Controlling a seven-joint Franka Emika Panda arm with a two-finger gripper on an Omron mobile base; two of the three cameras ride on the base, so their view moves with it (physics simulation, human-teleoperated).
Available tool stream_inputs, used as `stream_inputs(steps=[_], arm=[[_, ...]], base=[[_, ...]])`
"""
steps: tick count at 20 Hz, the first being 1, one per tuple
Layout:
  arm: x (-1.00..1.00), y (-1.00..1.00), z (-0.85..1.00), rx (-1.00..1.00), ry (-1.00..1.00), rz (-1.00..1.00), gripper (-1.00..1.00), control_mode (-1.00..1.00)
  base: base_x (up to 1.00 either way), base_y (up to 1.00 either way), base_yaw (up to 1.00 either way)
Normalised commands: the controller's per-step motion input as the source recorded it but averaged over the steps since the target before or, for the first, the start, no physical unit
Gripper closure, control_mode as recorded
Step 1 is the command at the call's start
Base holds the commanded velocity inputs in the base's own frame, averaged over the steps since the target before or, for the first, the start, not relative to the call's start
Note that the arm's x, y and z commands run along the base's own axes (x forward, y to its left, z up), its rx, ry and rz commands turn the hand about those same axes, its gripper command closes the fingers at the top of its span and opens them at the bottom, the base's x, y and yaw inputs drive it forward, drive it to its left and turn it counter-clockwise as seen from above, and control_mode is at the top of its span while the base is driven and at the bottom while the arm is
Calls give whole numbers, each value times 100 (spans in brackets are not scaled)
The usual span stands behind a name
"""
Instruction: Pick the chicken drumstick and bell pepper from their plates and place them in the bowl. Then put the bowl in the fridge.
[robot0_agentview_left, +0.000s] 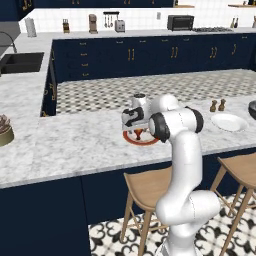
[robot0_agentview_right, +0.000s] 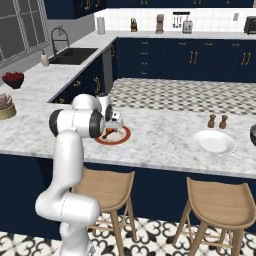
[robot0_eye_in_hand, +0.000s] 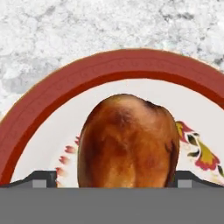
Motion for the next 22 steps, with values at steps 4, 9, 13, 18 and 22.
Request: stream_inputs(steps=[4, 9, 13, 18, 22], arm=[[24, 4, -10, 0, 0, 0, 100, -100], [-39, 0, 13, 1, -1, 0, 100, -100], [-100, -8, 94, 11, -1, -2, 100, -100], [-100, -11, 100, 12, 0, -6, 100, -100], [-100, -3, 99, 3, 0, -9, 100, -100]], base=[[0, 0, 0], [0, 0, 0], [0, 0, 0], [0, 0, 0], [0, 0, 0]])
